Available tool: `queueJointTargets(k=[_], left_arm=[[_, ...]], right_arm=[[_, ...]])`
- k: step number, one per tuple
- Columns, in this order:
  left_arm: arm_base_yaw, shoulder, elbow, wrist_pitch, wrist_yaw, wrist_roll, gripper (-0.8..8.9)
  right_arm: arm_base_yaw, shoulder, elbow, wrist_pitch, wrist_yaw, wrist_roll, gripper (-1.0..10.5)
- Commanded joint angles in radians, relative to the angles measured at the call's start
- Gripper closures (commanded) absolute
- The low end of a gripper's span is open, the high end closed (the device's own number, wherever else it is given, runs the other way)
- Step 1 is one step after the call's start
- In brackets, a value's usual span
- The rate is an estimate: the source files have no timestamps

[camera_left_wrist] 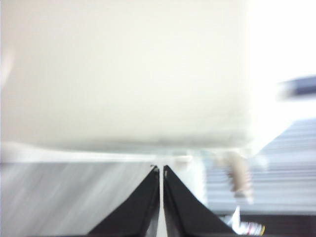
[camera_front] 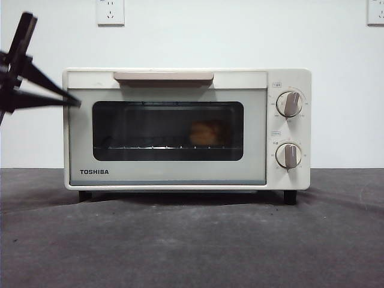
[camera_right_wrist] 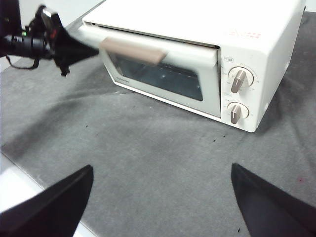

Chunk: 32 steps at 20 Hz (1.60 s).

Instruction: The left arm flap open the oven, the right arm pick bread and place it into oven, the left arm flap close the oven

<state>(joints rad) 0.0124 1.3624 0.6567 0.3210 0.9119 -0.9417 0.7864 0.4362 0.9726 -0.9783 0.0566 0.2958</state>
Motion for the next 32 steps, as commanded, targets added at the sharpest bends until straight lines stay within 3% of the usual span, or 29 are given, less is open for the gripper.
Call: queueJointTargets(k=[1, 5, 9, 12, 17, 21, 24, 28, 32], left_arm=[[0.002, 0.011, 0.021, 0.137, -0.002, -0.168, 7.98], [0.003, 0.010, 0.021, 0.330, 0.050, -0.292, 7.98], [0.003, -0.003, 0.021, 0.467, 0.101, -0.323, 7.98], [0.003, -0.046, 0.021, 0.486, 0.103, -0.317, 7.98], [0.008, -0.179, 0.021, 0.443, 0.114, -0.202, 7.98], [0.008, -0.323, 0.021, 0.262, 0.114, -0.017, 7.98], [0.008, -0.457, 0.021, -0.026, 0.064, 0.209, 7.98], [0.007, -0.645, 0.021, -0.509, -0.175, 0.568, 7.98], [0.007, -0.789, 0.021, -0.846, -0.324, 0.795, 7.98]], right_arm=[[0.010, 0.004, 0.017, 0.012, 0.004, 0.008, 5.0], [0.010, 0.004, 0.017, 0.013, 0.031, 0.006, 5.0], [0.010, 0.004, 0.017, 0.013, 0.049, 0.006, 5.0], [0.010, 0.004, 0.017, 0.013, 0.049, 0.004, 5.0], [0.010, 0.004, 0.017, 0.013, 0.066, -0.008, 5.0], [0.010, 0.004, 0.017, 0.015, 0.095, -0.028, 5.0], [0.010, 0.004, 0.017, 0.026, 0.109, -0.034, 5.0], [0.010, 0.004, 0.017, 0.066, 0.109, -0.049, 5.0], [0.010, 0.005, 0.017, 0.087, 0.109, -0.051, 5.0]])
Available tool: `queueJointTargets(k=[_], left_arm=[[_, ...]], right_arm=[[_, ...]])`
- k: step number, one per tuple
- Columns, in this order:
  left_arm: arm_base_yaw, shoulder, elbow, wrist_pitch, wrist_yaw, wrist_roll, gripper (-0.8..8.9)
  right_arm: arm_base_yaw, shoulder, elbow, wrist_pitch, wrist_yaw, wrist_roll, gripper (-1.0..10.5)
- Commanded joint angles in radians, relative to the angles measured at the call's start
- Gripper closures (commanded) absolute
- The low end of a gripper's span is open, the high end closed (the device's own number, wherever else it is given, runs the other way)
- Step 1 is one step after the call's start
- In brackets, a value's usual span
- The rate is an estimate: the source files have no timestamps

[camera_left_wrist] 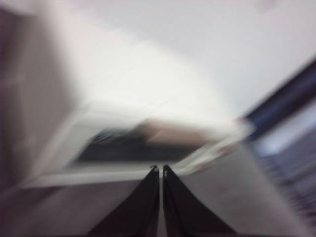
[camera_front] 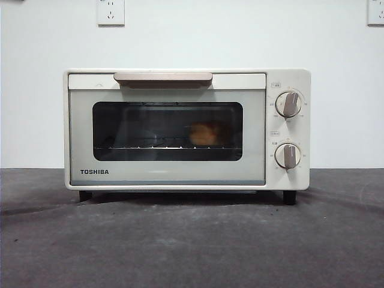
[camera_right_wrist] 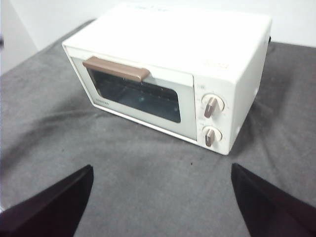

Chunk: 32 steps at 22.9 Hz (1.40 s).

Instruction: The left arm flap open the oven, the right arm pick bread and place it into oven, the left arm flap close the oven

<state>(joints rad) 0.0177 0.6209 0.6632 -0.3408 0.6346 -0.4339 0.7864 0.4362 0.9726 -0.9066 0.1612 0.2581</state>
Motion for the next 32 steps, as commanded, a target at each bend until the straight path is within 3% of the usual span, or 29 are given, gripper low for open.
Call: queueJointTargets(k=[1, 4, 8, 32], left_arm=[[0.002, -0.074, 0.015, -0.239, -0.052, 0.323, 7.98], [0.002, -0.151, 0.014, -0.359, -0.052, 0.374, 7.98], [0.002, -0.225, 0.014, -0.392, -0.052, 0.372, 7.98], [0.002, -0.277, 0.013, -0.381, -0.051, 0.370, 7.89]], right_arm=[[0.010, 0.005, 0.017, 0.017, 0.004, -0.014, 5.0], [0.010, 0.006, 0.017, 0.020, 0.005, -0.027, 5.9], [0.010, 0.006, 0.017, 0.019, 0.004, -0.038, 9.5], [0.010, 0.006, 0.017, 0.024, 0.004, -0.038, 9.3]])
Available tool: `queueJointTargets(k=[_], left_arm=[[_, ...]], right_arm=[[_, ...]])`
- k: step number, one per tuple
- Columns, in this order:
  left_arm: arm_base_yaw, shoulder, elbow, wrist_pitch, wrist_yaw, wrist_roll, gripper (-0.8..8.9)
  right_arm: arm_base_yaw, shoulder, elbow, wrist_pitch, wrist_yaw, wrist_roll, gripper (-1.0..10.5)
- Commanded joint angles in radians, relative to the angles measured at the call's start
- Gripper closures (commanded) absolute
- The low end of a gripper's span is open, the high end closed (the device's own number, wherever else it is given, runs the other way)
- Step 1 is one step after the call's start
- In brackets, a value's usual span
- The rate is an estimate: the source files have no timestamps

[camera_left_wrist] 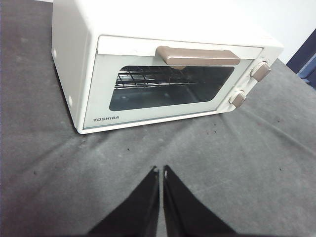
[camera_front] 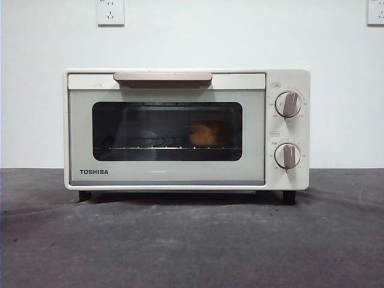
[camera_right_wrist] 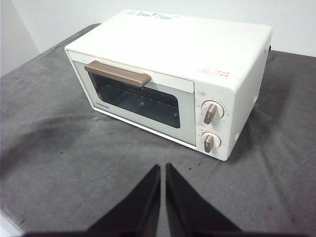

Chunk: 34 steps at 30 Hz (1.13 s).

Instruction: The left arm flap open the oven, the right arm pick bread and place it into oven, the left arm flap close the oven

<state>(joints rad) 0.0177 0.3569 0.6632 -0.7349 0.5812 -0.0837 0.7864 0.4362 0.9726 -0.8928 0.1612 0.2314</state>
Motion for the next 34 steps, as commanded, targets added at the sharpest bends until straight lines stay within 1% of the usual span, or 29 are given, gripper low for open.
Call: queueJointTargets(k=[1, 5, 7, 8, 10, 11, 13, 16, 20, 22, 24, 26, 34], left_arm=[[0.002, -0.019, 0.011, 0.015, 0.002, 0.019, 7.89], [-0.021, -0.056, -0.031, 0.060, 0.002, 0.019, 7.89], [-0.042, -0.078, -0.081, 0.119, 0.002, 0.019, 7.89], [-0.051, -0.090, -0.112, 0.154, 0.002, 0.032, 7.89], [-0.059, -0.122, -0.194, 0.251, -0.003, 0.127, 7.89], [-0.058, -0.140, -0.236, 0.299, -0.007, 0.143, 7.89], [-0.058, -0.181, -0.336, 0.416, -0.066, 0.136, 7.89], [-0.056, -0.244, -0.470, 0.544, -0.196, 0.084, 7.89], [-0.056, -0.315, -0.579, 0.573, -0.393, 0.036, 7.89], [-0.056, -0.338, -0.610, 0.578, -0.461, 0.034, 7.89], [-0.051, -0.354, -0.632, 0.579, -0.507, 0.035, 7.89], [-0.042, -0.354, -0.651, 0.590, -0.531, 0.035, 7.89], [-0.022, -0.354, -0.651, 0.552, -0.550, 0.052, 7.89]], right_arm=[[0.010, 0.006, 0.017, 0.010, 0.004, -0.011, 9.3], [0.010, 0.006, 0.017, 0.011, 0.004, -0.011, 9.3], [0.010, 0.006, 0.017, 0.010, 0.004, -0.011, 9.3], [0.010, 0.006, 0.017, 0.010, 0.004, -0.011, 9.3], [0.010, 0.006, 0.017, 0.010, 0.004, -0.011, 9.3], [0.010, 0.006, 0.017, 0.010, 0.004, -0.011, 9.3], [0.010, 0.006, 0.017, 0.010, 0.005, -0.011, 9.3], [0.010, 0.006, 0.017, 0.010, 0.004, -0.011, 9.3], [0.010, 0.006, 0.017, 0.010, 0.004, -0.011, 9.3], [0.010, 0.006, 0.017, 0.010, 0.004, -0.011, 9.3], [0.010, 0.006, 0.017, 0.010, 0.004, -0.011, 9.3], [0.010, 0.006, 0.017, 0.011, 0.004, -0.011, 9.3], [0.010, 0.006, 0.017, 0.010, 0.004, -0.011, 9.3]])
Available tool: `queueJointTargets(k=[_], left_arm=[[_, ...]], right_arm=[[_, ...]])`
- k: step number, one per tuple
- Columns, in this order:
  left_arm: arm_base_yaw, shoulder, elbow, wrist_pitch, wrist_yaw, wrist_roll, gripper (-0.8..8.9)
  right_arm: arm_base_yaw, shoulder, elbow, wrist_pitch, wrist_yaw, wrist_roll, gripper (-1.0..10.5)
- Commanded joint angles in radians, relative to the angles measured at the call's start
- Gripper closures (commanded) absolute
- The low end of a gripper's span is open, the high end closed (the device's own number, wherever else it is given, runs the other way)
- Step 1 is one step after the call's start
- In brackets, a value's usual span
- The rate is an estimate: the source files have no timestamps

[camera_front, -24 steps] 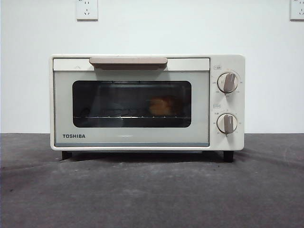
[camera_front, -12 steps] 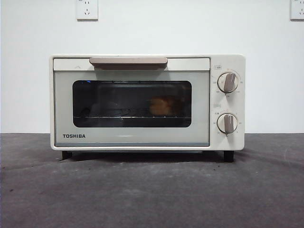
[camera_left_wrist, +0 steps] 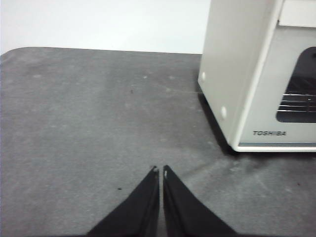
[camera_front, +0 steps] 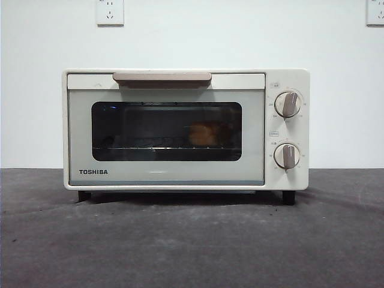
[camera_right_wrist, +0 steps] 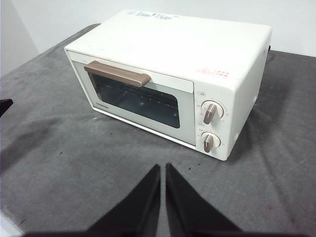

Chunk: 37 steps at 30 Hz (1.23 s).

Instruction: The left arm flap open the oven, the right arm pick bread and place it into oven, the left arm flap close the oven

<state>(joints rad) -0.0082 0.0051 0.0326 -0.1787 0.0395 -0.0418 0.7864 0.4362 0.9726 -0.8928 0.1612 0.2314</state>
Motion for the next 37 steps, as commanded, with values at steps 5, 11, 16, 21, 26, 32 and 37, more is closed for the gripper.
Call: queueJointTargets(k=[5, 11, 16, 21, 26, 32, 37], left_arm=[[0.003, -0.002, -0.021, -0.008, -0.010, 0.007, 7.89], [0.003, -0.002, -0.021, -0.008, -0.010, 0.007, 7.89], [0.003, -0.002, -0.021, -0.008, -0.010, 0.007, 7.89], [0.003, -0.002, -0.021, -0.008, -0.010, 0.007, 7.89], [0.003, -0.002, -0.021, -0.008, -0.010, 0.007, 7.89], [0.003, -0.002, -0.021, -0.008, -0.010, 0.007, 7.89], [0.003, -0.002, -0.021, -0.008, -0.010, 0.007, 7.89]], right_arm=[[0.010, 0.006, 0.017, 0.010, 0.004, -0.011, 9.3], [0.010, 0.006, 0.017, 0.011, 0.004, -0.011, 9.3], [0.010, 0.006, 0.017, 0.010, 0.004, -0.011, 9.3], [0.010, 0.006, 0.017, 0.010, 0.004, -0.011, 9.3], [0.003, 0.004, 0.014, 0.017, 0.010, -0.012, 9.3], [-0.191, -0.019, -0.050, 0.058, 0.029, -0.062, 9.3], [-0.419, -0.118, -0.296, 0.296, -0.047, -0.174, 9.3]])
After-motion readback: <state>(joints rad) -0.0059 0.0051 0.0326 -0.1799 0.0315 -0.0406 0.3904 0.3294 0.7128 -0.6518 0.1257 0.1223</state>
